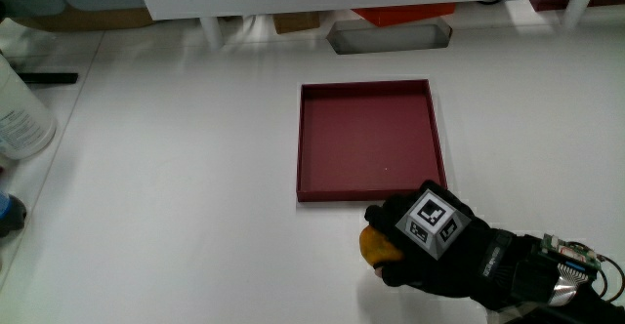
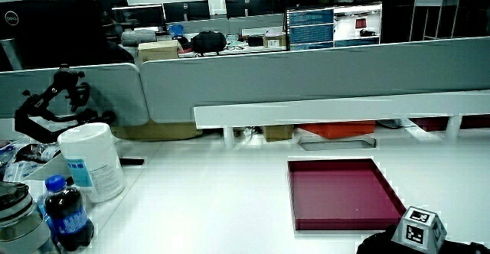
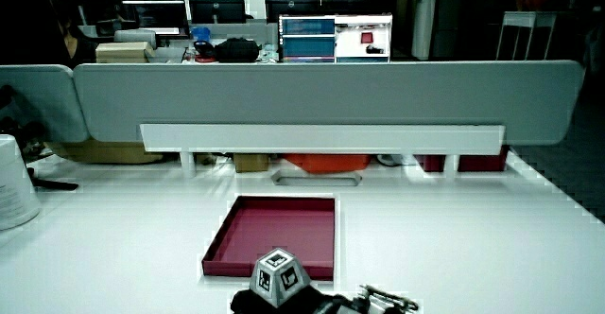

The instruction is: Place orange on desk

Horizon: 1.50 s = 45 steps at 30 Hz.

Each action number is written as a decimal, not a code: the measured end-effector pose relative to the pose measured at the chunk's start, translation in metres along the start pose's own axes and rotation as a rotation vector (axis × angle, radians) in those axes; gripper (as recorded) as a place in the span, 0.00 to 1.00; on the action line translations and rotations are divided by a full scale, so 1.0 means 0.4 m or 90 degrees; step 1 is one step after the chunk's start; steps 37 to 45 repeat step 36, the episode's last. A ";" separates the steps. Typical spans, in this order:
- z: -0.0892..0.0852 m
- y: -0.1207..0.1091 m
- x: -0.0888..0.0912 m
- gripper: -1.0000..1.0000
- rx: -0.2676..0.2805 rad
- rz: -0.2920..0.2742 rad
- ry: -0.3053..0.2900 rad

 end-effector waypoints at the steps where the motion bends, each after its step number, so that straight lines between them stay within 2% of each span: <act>1: -0.010 0.004 -0.004 0.50 -0.010 0.001 0.001; 2: -0.017 0.007 -0.015 0.50 -0.009 0.011 -0.010; 3: -0.035 0.013 -0.020 0.50 -0.027 0.009 -0.009; 7: -0.054 0.016 -0.035 0.50 -0.036 0.020 -0.019; 11: -0.061 0.016 -0.034 0.50 -0.030 0.018 -0.019; 15: -0.062 0.023 -0.040 0.50 -0.042 0.017 -0.026; 21: -0.073 0.028 -0.039 0.34 -0.049 0.014 -0.021; 23: -0.079 0.028 -0.036 0.29 -0.055 0.008 -0.016; 24: -0.074 0.024 -0.035 0.26 -0.044 0.004 -0.020; 27: -0.083 0.020 -0.028 0.18 -0.057 -0.007 -0.014; 28: -0.089 0.017 -0.019 0.16 -0.059 -0.012 0.005; 29: -0.070 0.008 -0.017 0.13 -0.051 -0.015 0.012; 31: -0.070 -0.006 0.001 0.08 -0.032 -0.037 0.011; 32: -0.074 -0.018 0.017 0.05 -0.037 -0.049 0.029; 33: -0.074 -0.025 0.025 0.03 -0.040 -0.054 0.016; 34: -0.085 -0.039 0.044 0.00 -0.062 -0.069 0.019; 36: -0.122 -0.064 0.086 0.00 -0.065 -0.111 0.030; 45: -0.122 -0.064 0.086 0.00 -0.065 -0.111 0.030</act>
